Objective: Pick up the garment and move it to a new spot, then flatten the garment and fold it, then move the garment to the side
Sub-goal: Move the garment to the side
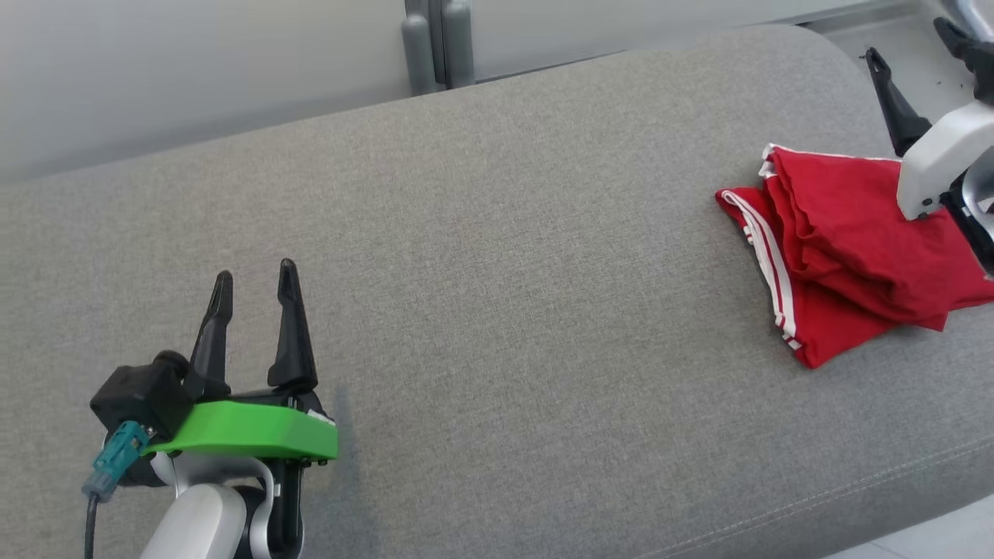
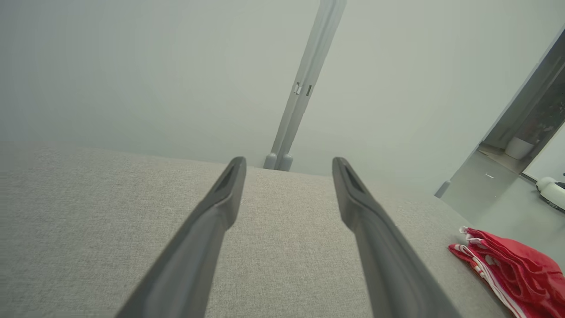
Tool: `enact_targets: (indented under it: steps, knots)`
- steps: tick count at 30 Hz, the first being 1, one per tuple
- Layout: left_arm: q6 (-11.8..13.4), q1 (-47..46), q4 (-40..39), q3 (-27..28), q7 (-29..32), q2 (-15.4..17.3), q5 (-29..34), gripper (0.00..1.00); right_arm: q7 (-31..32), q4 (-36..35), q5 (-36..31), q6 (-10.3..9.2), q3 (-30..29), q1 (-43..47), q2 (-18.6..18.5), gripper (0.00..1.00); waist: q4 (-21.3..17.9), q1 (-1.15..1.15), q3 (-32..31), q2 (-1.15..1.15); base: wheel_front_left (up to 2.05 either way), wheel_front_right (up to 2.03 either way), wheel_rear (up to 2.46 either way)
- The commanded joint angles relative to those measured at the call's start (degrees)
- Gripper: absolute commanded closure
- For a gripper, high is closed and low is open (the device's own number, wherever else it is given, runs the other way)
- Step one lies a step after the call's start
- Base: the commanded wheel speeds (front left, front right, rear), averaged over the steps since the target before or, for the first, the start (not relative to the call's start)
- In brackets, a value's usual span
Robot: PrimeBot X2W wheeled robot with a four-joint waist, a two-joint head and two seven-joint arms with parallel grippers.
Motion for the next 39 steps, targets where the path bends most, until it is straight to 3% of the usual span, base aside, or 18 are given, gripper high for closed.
enact_targets:
  steps: [1,6,14,22,29,39]
  knots:
    - [0.35,1.37,1.07,0.71,-0.86,-0.35,-0.54,0.00,-0.39,-1.76,1.03,-0.08,-2.82,3.24,0.40,0.00,0.91,0.00,-4.23,0.00,0.00,0.00,0.00]
    - [1.42,3.29,2.70,1.35,-1.59,0.18,0.61,0.00,-0.43,-6.76,0.86,-0.08,-9.34,10.10,2.75,0.00,2.05,0.00,-6.83,0.00,0.00,0.00,0.00]
    - [3.06,8.06,3.50,2.80,-2.51,1.13,1.77,0.00,0.85,-22.02,-6.37,-0.08,-23.65,27.34,9.13,0.00,4.71,0.00,-9.42,0.00,0.00,0.00,0.00]
    - [3.18,11.14,4.14,3.17,-2.90,0.59,2.62,0.00,7.71,-42.58,-16.63,-0.08,-36.61,45.62,20.88,0.00,7.94,0.00,-9.35,0.00,0.00,0.00,0.00]
    - [2.60,12.17,4.94,3.06,-3.19,-0.58,3.39,0.00,11.46,-53.69,-21.05,-0.08,-39.45,55.61,28.14,0.00,9.93,0.00,-9.12,0.00,0.00,0.00,0.00]
    - [1.78,12.70,6.35,2.80,-3.21,-1.93,3.99,0.00,12.83,-56.36,-21.85,-0.08,-39.99,61.83,30.26,0.00,10.34,0.00,-9.54,0.00,0.00,0.00,0.00]
